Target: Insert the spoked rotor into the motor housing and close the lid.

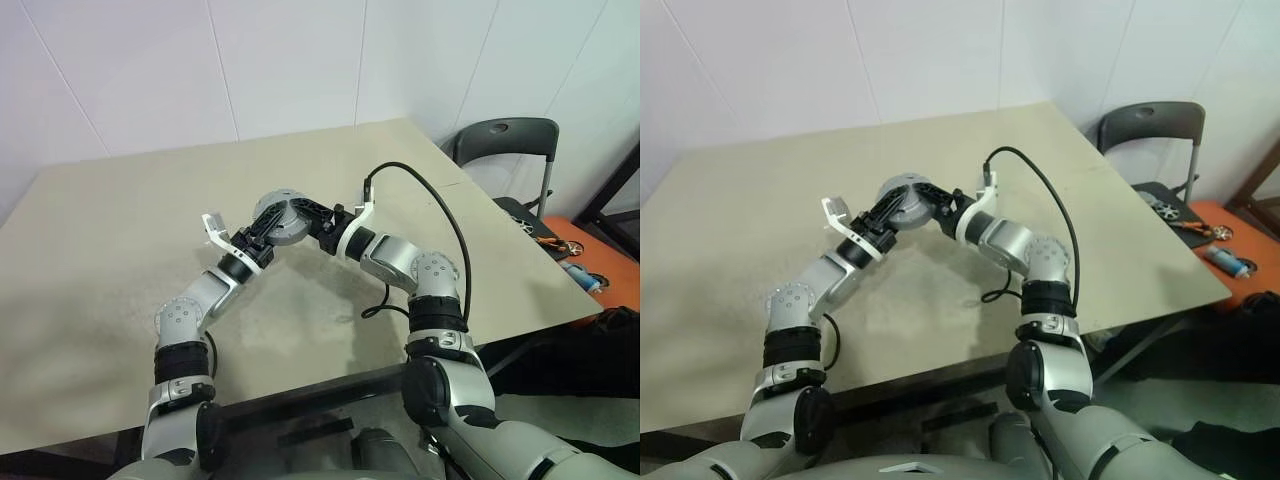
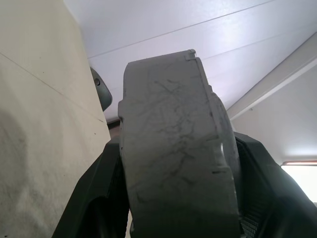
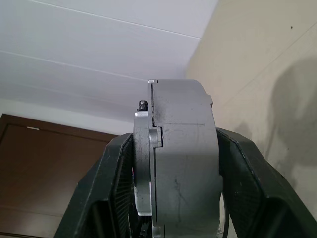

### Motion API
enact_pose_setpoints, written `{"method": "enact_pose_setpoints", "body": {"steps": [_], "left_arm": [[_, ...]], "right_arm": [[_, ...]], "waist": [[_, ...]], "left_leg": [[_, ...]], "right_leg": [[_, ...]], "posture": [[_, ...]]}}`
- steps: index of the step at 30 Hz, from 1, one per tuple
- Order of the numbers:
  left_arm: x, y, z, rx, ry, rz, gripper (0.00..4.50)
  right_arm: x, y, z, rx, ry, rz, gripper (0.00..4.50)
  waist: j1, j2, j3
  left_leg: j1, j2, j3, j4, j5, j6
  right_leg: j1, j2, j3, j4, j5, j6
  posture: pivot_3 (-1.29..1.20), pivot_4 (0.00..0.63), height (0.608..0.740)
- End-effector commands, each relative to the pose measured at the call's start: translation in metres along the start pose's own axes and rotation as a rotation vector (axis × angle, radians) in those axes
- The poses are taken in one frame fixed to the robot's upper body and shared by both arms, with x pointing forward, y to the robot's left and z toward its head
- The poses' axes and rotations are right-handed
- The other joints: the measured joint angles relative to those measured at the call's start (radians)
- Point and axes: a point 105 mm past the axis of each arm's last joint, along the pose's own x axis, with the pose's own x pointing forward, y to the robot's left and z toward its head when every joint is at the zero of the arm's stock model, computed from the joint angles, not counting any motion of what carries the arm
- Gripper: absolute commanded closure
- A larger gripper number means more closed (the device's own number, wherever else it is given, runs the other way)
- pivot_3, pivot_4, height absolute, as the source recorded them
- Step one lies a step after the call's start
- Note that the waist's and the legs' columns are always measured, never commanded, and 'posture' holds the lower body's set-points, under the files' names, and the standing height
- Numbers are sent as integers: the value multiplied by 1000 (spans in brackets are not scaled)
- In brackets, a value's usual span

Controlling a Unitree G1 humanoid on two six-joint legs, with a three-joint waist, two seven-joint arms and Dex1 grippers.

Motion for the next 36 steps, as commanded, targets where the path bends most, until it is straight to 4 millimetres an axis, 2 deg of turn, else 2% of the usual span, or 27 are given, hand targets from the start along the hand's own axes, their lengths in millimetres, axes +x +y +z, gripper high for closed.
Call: {"method": "enact_pose_setpoints", "body": {"steps": [1,5,12,14,17,25,28,32,36], "left_arm": [[0,-2,15,69,-31,31,2118],[4,-20,17,61,-29,-31,2121],[6,-23,13,59,-9,-33,2145],[6,-21,12,60,-5,-26,2146],[6,-20,12,67,-5,-16,2146],[7,-19,17,83,-27,-4,2146],[6,-20,27,96,-59,-2,2146],[-2,-37,56,137,-140,-40,2146],[-13,-48,76,177,-192,-51,2146]], "right_arm": [[11,49,-3,-49,19,178,2285],[12,43,-3,-64,18,139,2285],[17,25,-2,-147,-6,16,2285],[17,21,-1,-141,-19,7,1632],[16,30,-7,-82,24,86,726],[10,27,7,-67,-35,68,726],[8,19,12,-64,-64,30,726],[5,13,13,-64,-72,12,726],[6,13,12,-62,-74,15,726]], "waist": [[0,0,0],[0,0,0],[0,0,0],[0,0,0],[0,0,0],[0,0,0],[0,0,0],[-4,0,0],[-2,0,0]], "left_leg": [[0,0,0,0,0,0],[0,0,0,0,0,0],[0,0,0,0,0,0],[0,0,0,0,0,0],[0,0,0,0,0,0],[0,0,0,0,0,0],[0,0,0,0,0,0],[0,0,0,0,0,0],[0,0,0,0,0,0]], "right_leg": [[0,0,0,0,0,0],[0,0,0,0,0,0],[0,0,0,0,0,0],[0,0,0,0,0,0],[0,0,0,0,0,0],[0,0,0,0,0,0],[0,0,0,0,0,0],[0,0,0,0,0,0],[0,0,0,1,0,0]], "posture": [[0,0,740],[0,0,740],[0,0,740],[0,0,740],[0,0,740],[0,0,740],[0,0,740],[0,0,740],[0,0,740]]}}
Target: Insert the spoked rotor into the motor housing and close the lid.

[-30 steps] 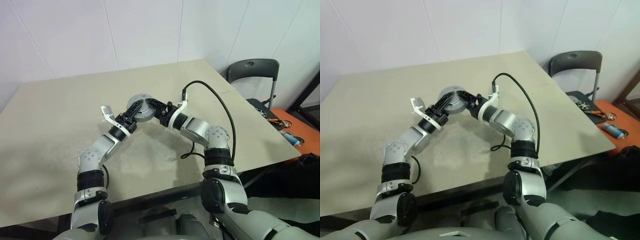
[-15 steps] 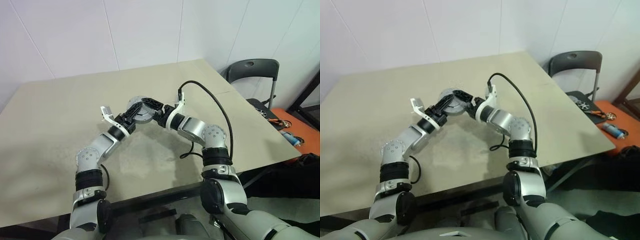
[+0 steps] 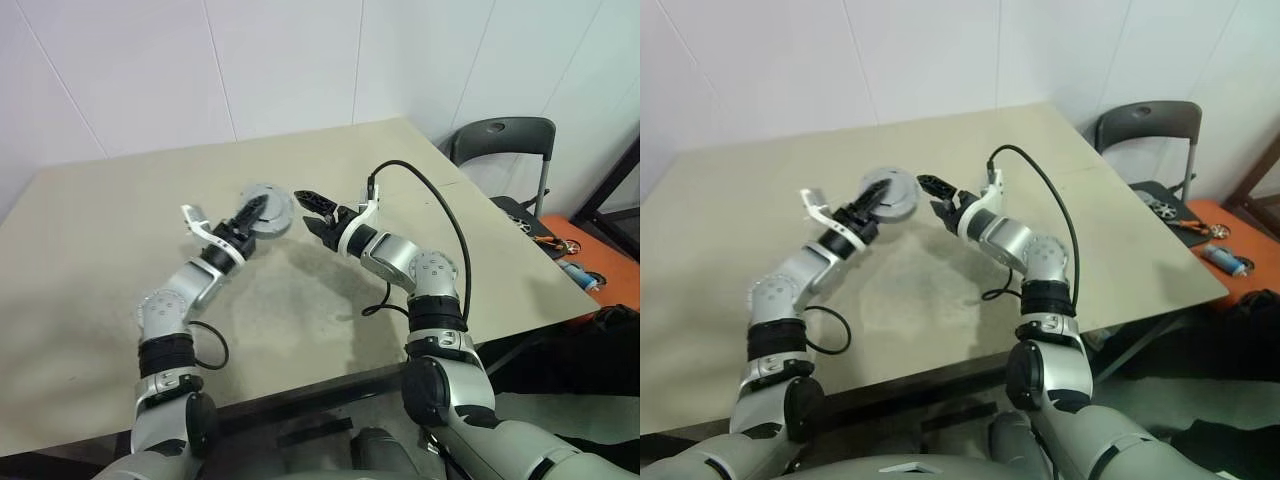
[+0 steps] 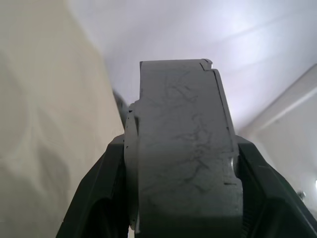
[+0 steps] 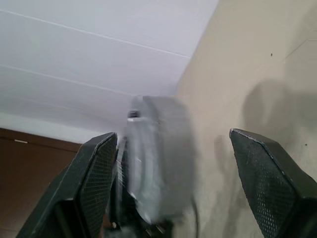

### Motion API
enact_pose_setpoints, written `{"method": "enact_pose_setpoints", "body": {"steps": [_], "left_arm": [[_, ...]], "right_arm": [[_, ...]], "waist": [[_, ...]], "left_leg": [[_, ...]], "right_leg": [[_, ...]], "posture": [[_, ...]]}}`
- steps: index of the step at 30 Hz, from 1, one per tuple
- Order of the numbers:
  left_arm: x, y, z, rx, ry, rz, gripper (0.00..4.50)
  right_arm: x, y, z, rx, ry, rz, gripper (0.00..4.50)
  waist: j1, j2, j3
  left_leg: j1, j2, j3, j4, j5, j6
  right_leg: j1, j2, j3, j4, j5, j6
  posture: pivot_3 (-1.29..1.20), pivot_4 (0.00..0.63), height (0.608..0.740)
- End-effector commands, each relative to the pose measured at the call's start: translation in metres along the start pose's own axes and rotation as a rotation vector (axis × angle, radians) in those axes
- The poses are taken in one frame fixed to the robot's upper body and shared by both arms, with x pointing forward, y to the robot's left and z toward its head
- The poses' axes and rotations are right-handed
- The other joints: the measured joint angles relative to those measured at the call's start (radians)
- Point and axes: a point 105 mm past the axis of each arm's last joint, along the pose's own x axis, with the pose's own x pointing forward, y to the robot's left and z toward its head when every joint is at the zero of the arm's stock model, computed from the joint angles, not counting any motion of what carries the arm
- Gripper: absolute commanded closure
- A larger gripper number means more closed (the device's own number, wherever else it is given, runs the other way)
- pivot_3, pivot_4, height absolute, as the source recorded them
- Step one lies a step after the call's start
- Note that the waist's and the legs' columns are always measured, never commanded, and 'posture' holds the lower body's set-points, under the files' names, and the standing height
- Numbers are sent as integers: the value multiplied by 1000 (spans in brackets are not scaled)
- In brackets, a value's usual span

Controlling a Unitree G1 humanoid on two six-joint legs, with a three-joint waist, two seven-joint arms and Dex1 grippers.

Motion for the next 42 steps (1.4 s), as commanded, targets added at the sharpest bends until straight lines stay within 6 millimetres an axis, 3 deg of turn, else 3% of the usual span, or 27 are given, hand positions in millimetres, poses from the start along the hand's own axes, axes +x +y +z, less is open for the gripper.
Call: {"method": "enact_pose_setpoints", "body": {"steps": [1,4,9,12,18,23,28,32,35,39,42], "left_arm": [[-4,-38,39,78,-113,-116,2146],[-27,-32,66,167,-176,-54,2146],[-68,7,109,323,-263,189,2146],[-88,31,123,420,-254,326,2146],[-100,63,128,556,-165,466,2146],[-99,74,128,560,-160,484,2146],[-107,98,118,591,-106,563,2146],[-114,103,122,616,-101,588,2146],[-122,104,129,620,-117,608,1427],[-141,107,143,645,-124,692,43],[-161,105,152,642,-101,720,43]], "right_arm": [[6,18,1,-25,-3,49,726],[7,16,-2,-30,8,43,726],[9,9,-6,-29,20,15,726],[11,8,-9,-30,30,14,726],[13,9,-12,-40,42,15,726],[13,9,-13,-52,44,11,726],[9,8,-10,-67,37,3,726],[8,6,-10,-69,36,0,726],[8,7,-10,-68,35,0,697],[9,7,-10,-66,36,3,697],[11,9,-11,-62,34,11,697]], "waist": [[1,0,0],[0,0,0],[-8,0,0],[-9,0,0],[4,-2,-1],[0,-3,-2],[-2,-3,-2],[-2,-3,-2],[-10,-3,-2],[-23,-4,-3],[-32,-4,-3]], "left_leg": [[0,0,0,0,0,0],[0,0,0,0,0,0],[0,0,0,-1,0,0],[1,0,0,-1,0,0],[0,0,-1,0,0,0],[0,0,-1,-1,0,0],[1,0,-1,-1,-1,1],[2,0,-2,-1,-1,3],[4,0,-1,-1,-1,2],[4,0,-2,-1,-1,2],[5,0,-2,-1,-1,2]], "right_leg": [[0,0,0,0,0,0],[0,0,0,0,0,0],[0,0,0,0,0,0],[0,0,0,1,0,0],[0,0,-1,0,0,0],[0,0,-1,1,0,0],[-1,0,-1,1,0,-1],[0,0,-1,3,1,-1],[1,0,-1,3,2,-2],[2,1,-1,4,2,-2],[2,0,-1,4,2,-2]], "posture": [[0,0,740],[0,0,740],[0,0,740],[0,0,740],[0,0,740],[0,0,740],[0,0,740],[0,0,740],[0,0,740],[0,0,740],[0,0,740]]}}
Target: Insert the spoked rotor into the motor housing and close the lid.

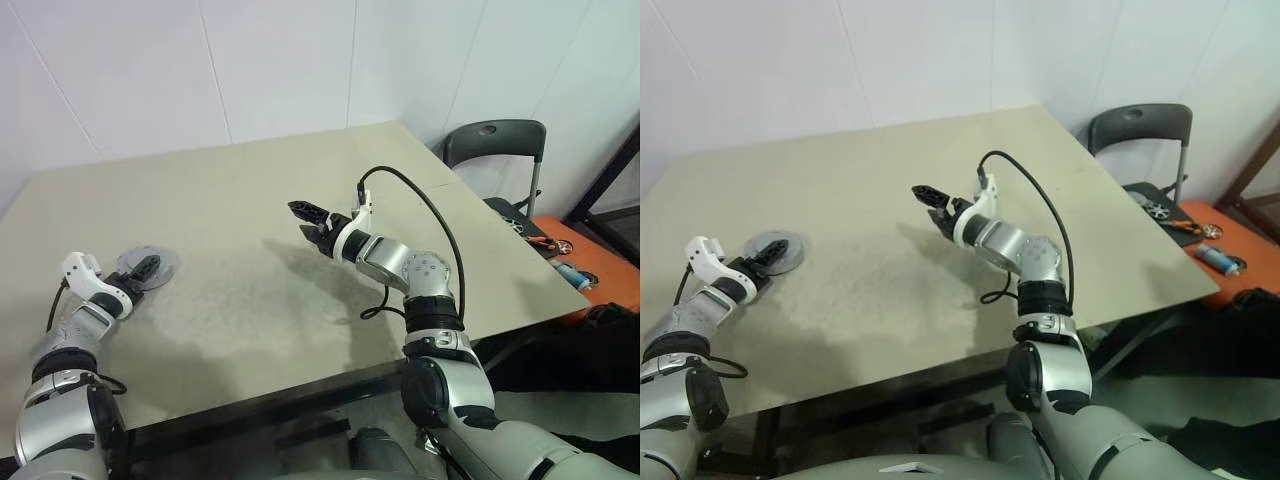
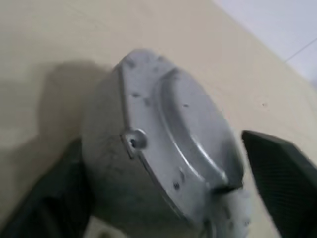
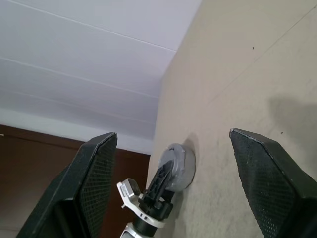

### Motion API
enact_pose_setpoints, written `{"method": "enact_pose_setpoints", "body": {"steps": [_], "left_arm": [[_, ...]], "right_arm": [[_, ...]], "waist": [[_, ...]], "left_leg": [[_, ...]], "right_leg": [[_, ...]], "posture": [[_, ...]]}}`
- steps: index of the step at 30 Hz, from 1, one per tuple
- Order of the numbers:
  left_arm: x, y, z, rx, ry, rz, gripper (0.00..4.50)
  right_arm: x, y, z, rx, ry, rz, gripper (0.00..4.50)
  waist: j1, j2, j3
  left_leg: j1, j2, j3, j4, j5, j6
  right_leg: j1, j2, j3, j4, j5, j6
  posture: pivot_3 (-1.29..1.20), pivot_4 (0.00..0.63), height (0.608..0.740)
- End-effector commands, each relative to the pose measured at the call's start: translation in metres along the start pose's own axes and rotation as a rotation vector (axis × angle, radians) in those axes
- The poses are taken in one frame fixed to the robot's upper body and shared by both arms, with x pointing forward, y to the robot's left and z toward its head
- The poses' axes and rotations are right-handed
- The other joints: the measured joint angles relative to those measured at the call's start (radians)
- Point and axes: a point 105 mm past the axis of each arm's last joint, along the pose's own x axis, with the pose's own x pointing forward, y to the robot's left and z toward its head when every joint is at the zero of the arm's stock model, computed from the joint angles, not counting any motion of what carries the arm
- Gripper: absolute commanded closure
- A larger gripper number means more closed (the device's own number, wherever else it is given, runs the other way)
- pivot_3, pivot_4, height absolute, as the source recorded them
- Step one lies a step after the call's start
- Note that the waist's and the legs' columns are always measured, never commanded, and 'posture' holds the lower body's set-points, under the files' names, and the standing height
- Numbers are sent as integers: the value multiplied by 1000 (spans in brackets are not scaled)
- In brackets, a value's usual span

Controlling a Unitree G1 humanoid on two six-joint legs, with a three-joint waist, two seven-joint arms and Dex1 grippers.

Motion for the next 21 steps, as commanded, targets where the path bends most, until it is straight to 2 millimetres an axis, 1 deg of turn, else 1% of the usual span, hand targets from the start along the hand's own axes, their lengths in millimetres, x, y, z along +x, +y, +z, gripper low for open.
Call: {"method": "enact_pose_setpoints", "body": {"steps": [1,4,6,9,11,12,13,14,15,16,17,19,21], "left_arm": [[-20,18,27,48,-11,21,43],[-43,37,37,93,30,43,43],[-58,47,52,113,14,65,43],[-75,51,79,161,-40,69,43],[-80,49,91,201,-60,54,43],[-82,43,101,238,-82,34,43],[-81,31,114,285,-104,-13,43],[-79,14,126,336,-115,-84,43],[-77,1,130,380,-105,-148,43],[-75,-12,129,423,-81,-215,43],[-71,-29,124,487,-33,-305,43],[-66,-55,107,598,50,-445,43],[-63,-73,90,685,103,-541,43]], "right_arm": [[5,19,0,-14,-14,72,697],[7,18,-1,-13,-14,71,697],[7,15,-3,-22,-6,56,697],[7,17,-3,-23,-8,68,697],[5,18,-2,-41,-2,77,697],[3,19,1,-66,0,79,697],[-2,21,8,-116,1,78,697],[-8,25,16,-205,8,75,697],[-13,27,22,-285,15,70,697],[-18,30,27,-355,26,72,697],[-24,32,33,-468,35,64,697],[-35,34,41,-633,60,61,697],[-44,33,45,-772,90,56,697]], "waist": [[-7,0,0],[-21,0,0],[-24,0,0],[-22,0,0],[-20,0,0],[-19,0,0],[-18,0,0],[-14,0,0],[-7,0,1],[0,-1,1],[3,-1,0],[5,-1,0],[3,1,0]], "left_leg": [[0,0,0,0,0,0],[0,0,0,-2,0,0],[0,0,0,-2,0,0],[0,0,0,-2,0,0],[0,0,-1,-2,0,0],[0,0,-1,-2,0,0],[1,0,-1,-2,0,0],[1,0,-1,-1,0,0],[1,0,-2,-1,0,0],[0,0,-2,0,0,0],[0,0,-2,0,0,0],[0,-1,-2,0,0,0],[1,-1,-1,-1,0,0]], "right_leg": [[0,0,0,0,0,0],[-1,0,0,0,0,0],[-1,0,0,0,0,0],[-1,0,-1,0,0,0],[0,0,-1,0,0,0],[0,0,-2,0,0,0],[0,0,-2,0,0,0],[1,0,-2,0,0,0],[1,-1,-3,0,0,0],[2,-1,-3,0,0,0],[2,-1,-4,-1,0,0],[3,-1,-3,-2,0,0],[3,-1,-3,-3,0,0]], "posture": [[0,0,740],[0,0,740],[0,0,740],[0,0,740],[0,0,740],[0,0,740],[0,0,740],[0,0,740],[0,0,740],[0,0,740],[0,0,740],[0,0,740],[0,0,740]]}}
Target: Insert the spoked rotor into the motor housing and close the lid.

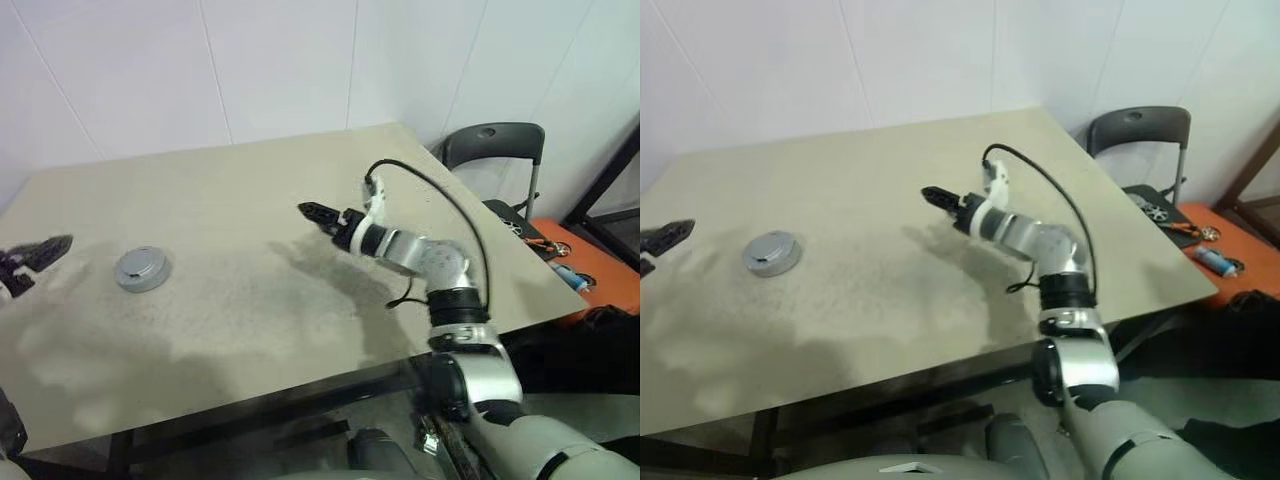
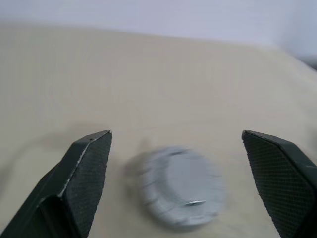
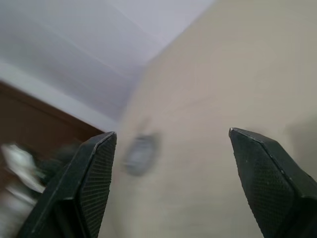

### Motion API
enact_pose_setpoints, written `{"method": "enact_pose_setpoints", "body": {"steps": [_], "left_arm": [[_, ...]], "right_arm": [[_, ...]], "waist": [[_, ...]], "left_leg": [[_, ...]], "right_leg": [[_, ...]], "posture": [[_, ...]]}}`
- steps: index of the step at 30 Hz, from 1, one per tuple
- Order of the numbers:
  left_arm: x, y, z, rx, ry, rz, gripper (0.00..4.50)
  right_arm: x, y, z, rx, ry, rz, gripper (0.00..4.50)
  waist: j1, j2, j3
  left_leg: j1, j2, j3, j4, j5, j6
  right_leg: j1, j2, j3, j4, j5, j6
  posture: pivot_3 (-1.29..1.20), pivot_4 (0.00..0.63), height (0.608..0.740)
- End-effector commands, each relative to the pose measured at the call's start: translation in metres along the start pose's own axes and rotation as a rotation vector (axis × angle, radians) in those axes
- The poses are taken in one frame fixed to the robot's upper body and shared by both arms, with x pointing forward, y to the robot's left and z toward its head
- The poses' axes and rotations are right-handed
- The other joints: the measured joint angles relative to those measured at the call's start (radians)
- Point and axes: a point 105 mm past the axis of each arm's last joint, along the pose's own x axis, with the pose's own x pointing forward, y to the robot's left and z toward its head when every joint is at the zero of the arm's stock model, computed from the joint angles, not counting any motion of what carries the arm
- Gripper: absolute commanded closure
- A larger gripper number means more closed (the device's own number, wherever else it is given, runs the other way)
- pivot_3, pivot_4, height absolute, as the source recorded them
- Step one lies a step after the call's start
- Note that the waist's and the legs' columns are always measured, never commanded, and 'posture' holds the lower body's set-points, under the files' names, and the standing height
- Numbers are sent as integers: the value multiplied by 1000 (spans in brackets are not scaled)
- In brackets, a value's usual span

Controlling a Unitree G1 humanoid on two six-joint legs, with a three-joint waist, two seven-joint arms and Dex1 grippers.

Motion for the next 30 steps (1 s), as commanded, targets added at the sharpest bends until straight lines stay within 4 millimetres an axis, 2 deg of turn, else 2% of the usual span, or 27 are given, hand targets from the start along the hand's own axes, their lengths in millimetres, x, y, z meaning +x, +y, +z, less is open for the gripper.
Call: {"method": "enact_pose_setpoints", "body": {"steps": [1,5,8,13,20,24,30], "left_arm": [[21,-43,-3,174,74,-227,43],[34,-82,-25,313,169,-410,43],[43,-97,-41,338,194,-465,43],[60,-99,-48,307,163,-416,43],[59,-98,-50,284,145,-385,43],[63,-92,-46,265,114,-315,43],[64,-96,-47,250,103,-309,43]], "right_arm": [[-8,16,13,-282,31,71,697],[-21,15,6,-531,114,121,697],[-24,16,-2,-639,162,152,697],[-20,11,-10,-584,175,135,697],[-25,4,-12,-561,176,103,697],[-24,-2,-6,-521,146,65,697],[-25,-7,-7,-509,132,31,697]], "waist": [[-2,3,0],[-15,3,1],[-16,3,1],[0,2,1],[17,1,1],[28,1,1],[29,1,0]], "left_leg": [[1,0,1,-1,0,0],[3,2,3,-2,0,0],[3,2,3,-1,0,0],[4,2,3,1,0,0],[3,1,3,1,0,1],[4,1,3,1,0,1],[4,1,3,1,0,1]], "right_leg": [[0,0,0,0,0,0],[0,2,2,1,0,0],[0,2,3,0,0,0],[2,2,3,1,0,0],[2,1,2,0,0,0],[2,1,2,0,0,0],[2,1,2,0,0,0]], "posture": [[0,0,740],[0,0,740],[0,0,740],[0,0,740],[0,0,740],[0,0,740],[0,0,740]]}}
